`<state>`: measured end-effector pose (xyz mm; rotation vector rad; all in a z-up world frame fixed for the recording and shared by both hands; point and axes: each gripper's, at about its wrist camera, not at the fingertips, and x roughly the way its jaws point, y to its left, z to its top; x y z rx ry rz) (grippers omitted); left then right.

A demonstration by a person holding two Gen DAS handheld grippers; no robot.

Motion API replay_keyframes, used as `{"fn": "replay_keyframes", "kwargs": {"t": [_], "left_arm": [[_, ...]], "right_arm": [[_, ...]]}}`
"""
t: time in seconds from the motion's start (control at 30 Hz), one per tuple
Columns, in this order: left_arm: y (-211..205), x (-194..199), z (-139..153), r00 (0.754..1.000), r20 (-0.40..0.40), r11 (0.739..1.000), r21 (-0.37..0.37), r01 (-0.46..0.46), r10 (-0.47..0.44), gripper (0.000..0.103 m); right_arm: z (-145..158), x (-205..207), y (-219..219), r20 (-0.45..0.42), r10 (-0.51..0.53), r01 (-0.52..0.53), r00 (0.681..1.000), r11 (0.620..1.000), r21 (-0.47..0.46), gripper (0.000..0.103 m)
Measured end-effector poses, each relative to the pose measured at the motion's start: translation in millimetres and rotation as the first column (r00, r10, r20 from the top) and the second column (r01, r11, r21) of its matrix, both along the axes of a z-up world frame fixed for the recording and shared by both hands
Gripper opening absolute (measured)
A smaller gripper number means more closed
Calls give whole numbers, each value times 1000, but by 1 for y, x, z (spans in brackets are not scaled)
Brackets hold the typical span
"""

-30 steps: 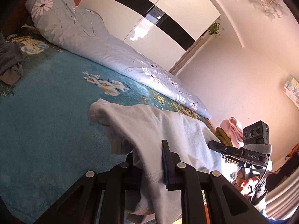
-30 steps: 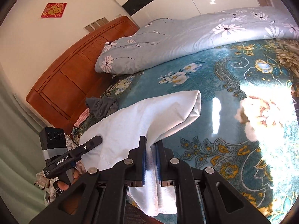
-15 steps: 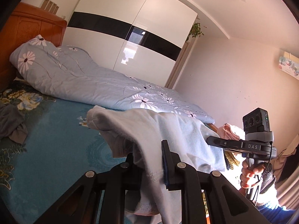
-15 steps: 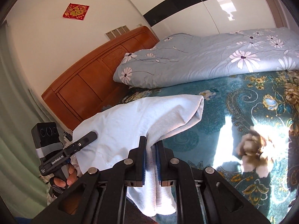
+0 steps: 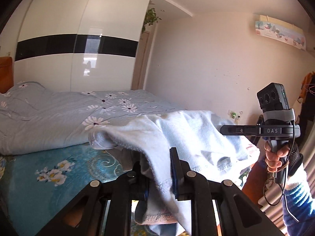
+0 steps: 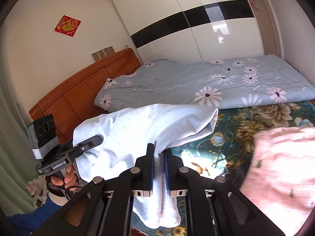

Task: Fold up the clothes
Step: 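Lift the folded shirt with both grippers and carry it toward the clothes stack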

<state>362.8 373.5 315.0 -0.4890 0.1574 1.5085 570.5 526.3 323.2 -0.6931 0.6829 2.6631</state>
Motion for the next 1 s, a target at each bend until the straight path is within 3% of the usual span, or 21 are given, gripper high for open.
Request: {"fn": "replay_keyframes", "kwargs": {"t": [0.17,0.3,0.4,0.5,0.6,0.73,0.8,0.93,1.0], "left_arm": [[71,53,18,991,21,991,-16,131,-131,18],[126,86,23,971,107,975,-33,219,-215,18],[162,109,22,956,160,966,-40,255,-245,18],[190,130,14,951,164,960,-52,274,-262,18],[214,142,-18,948,183,951,-118,285,-261,21],[239,148,-82,955,195,923,-271,271,-223,21],[239,144,-101,952,208,917,-286,280,-226,22],[236,138,-103,927,290,909,-269,319,-239,24],[234,137,-90,934,264,911,-272,310,-239,29]], "right_arm": [[27,71,40,61,-132,130,989,991,28,10],[45,121,70,111,-223,219,968,974,51,10],[50,152,94,123,-282,277,952,959,51,10],[46,178,118,119,-335,333,935,942,33,10],[20,199,144,113,-371,374,922,927,-11,10],[-50,217,174,163,-421,443,893,885,-141,10],[-87,227,188,195,-444,479,875,853,-208,11],[-94,240,189,140,-457,477,879,848,-230,11],[-85,239,185,154,-473,496,867,848,-189,12]]}}
